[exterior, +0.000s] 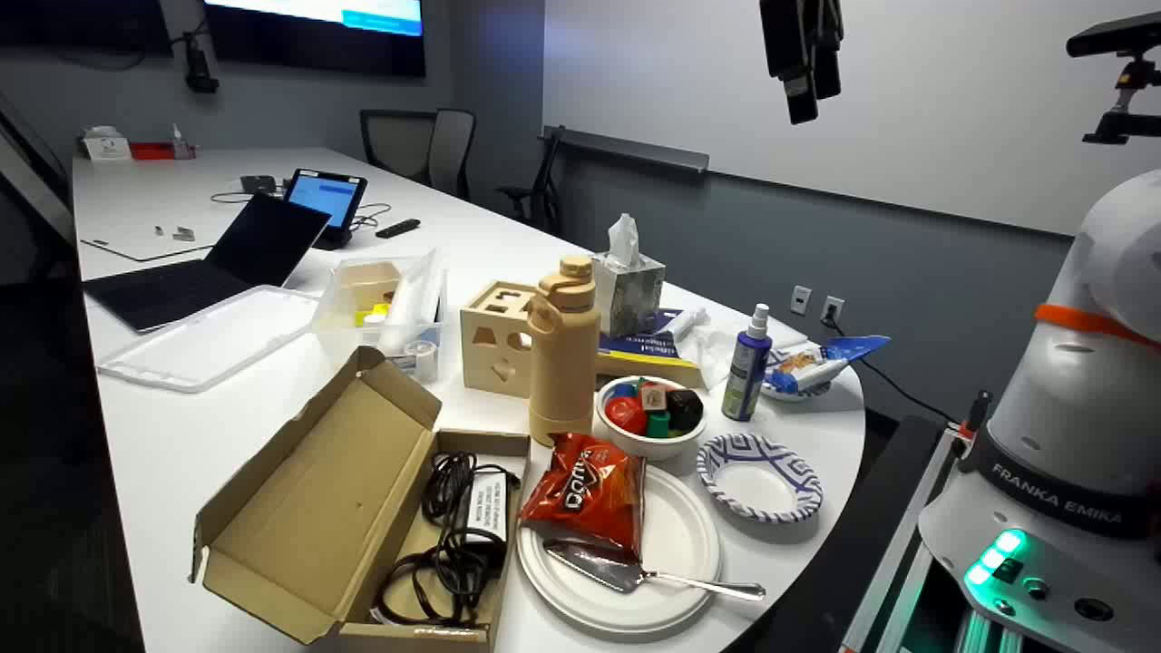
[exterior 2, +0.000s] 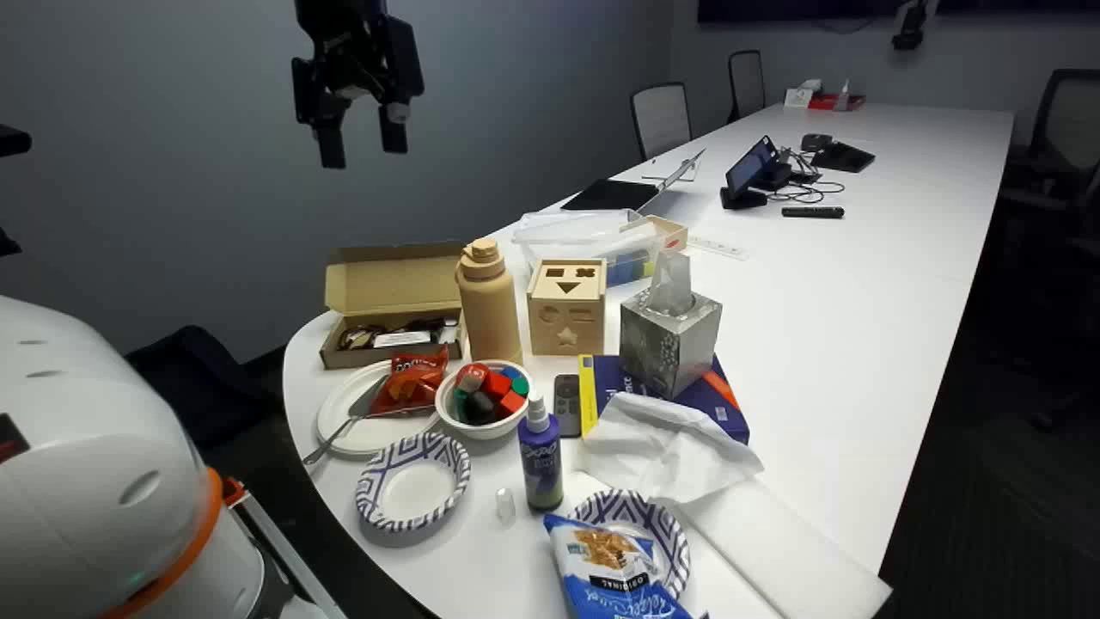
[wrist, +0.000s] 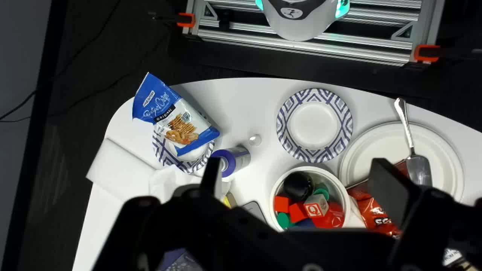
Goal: Clean the plate using the paper towel
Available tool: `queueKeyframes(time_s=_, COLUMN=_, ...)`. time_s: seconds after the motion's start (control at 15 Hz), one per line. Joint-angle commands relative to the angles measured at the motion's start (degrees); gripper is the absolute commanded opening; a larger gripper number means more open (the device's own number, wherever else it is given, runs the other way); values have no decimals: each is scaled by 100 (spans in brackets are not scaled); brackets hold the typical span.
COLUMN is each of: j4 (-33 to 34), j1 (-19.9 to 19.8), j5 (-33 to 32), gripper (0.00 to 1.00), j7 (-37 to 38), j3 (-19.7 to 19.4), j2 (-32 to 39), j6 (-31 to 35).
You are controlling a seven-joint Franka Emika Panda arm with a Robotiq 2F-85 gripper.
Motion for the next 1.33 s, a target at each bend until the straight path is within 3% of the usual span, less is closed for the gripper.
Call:
queueKeyframes(time_s=0.0, j4=16, j1=189, j5=-54, gripper=100, j7=89, j3=-135, j2=34, j6=-20)
queueKeyframes(time_s=0.4, j4=-23, j1=134, j5=-190, gripper=100, j7=-19, j3=-277, j2=172, j6=268)
queueKeyframes(time_s=0.87, j4=-173, j1=-355, j5=-664, gripper=100, j7=-796, j3=-1477, j2=1388, j6=2421)
queueKeyframes(time_s=1.27, j4=-275, j1=-783, j5=-236, gripper=100, j7=-1584, j3=-2250, j2=2620, j6=3527)
